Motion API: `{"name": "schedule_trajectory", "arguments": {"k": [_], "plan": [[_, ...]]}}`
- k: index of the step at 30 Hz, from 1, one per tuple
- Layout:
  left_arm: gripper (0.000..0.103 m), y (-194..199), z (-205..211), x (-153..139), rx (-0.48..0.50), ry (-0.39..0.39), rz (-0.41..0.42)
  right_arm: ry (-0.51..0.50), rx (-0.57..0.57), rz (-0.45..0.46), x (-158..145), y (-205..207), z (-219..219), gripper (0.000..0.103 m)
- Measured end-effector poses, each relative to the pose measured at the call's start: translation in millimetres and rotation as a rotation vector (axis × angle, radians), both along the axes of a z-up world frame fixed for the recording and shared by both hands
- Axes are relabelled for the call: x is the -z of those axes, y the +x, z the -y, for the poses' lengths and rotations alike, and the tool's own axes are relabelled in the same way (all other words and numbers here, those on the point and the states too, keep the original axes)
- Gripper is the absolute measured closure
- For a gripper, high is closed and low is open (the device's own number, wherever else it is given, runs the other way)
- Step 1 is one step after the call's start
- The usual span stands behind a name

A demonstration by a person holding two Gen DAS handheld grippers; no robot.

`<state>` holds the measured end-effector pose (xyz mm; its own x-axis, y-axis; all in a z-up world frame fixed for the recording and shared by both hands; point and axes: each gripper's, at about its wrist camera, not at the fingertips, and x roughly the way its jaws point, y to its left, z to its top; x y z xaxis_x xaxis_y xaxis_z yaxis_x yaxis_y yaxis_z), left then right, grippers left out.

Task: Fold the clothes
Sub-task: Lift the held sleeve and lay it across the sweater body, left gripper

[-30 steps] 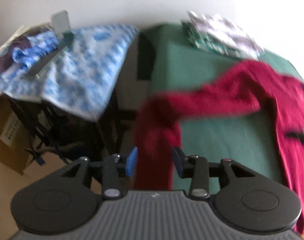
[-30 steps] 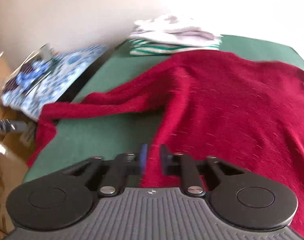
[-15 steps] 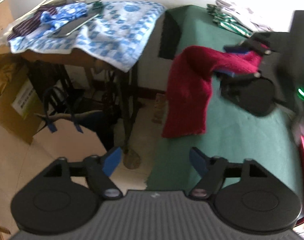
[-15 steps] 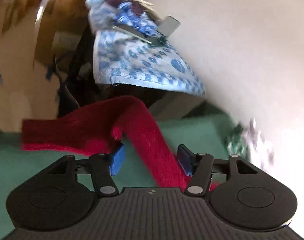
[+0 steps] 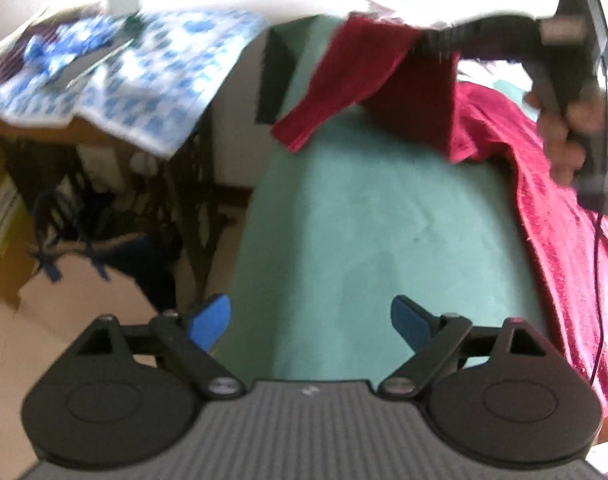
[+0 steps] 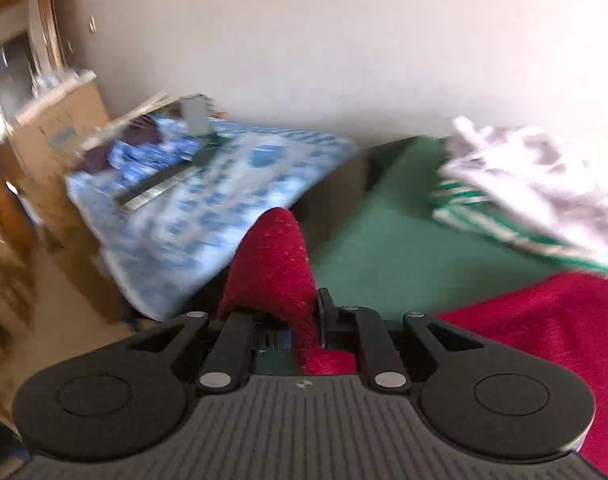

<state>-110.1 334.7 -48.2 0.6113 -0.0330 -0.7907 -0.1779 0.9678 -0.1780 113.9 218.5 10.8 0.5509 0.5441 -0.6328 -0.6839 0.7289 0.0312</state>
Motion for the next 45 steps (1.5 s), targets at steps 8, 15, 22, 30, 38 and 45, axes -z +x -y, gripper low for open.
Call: {"name": "schedule_trajectory", "arguments": {"k": [8,15,22,30,38,45], "plan": [[0.04,67,-13,-8,0.068,-0.207,0.129,-0.149,0.136,-0.039,38,7,47,0.074],[0.022,134,-21,8,-0.053,-0.507,0.161,0.079,0.241,-0.131,18,-21,99,0.047],[0.02,176,-40,39,-0.213,-0.714,0.128,0.119,0.383,-0.133,15,-48,140,0.044],[0.096,200,-58,21,-0.259,-0.564,0.177,0.13,0.493,-0.15,19,-64,175,0.044],[0.097,225,-46,-81,-0.133,-0.31,0.338,0.184,0.536,-0.151,11,-62,220,0.044],[0.097,248,-14,-120,-0.132,-0.125,0.347,0.27,0.525,-0.167,9,-50,285,0.042]]}}
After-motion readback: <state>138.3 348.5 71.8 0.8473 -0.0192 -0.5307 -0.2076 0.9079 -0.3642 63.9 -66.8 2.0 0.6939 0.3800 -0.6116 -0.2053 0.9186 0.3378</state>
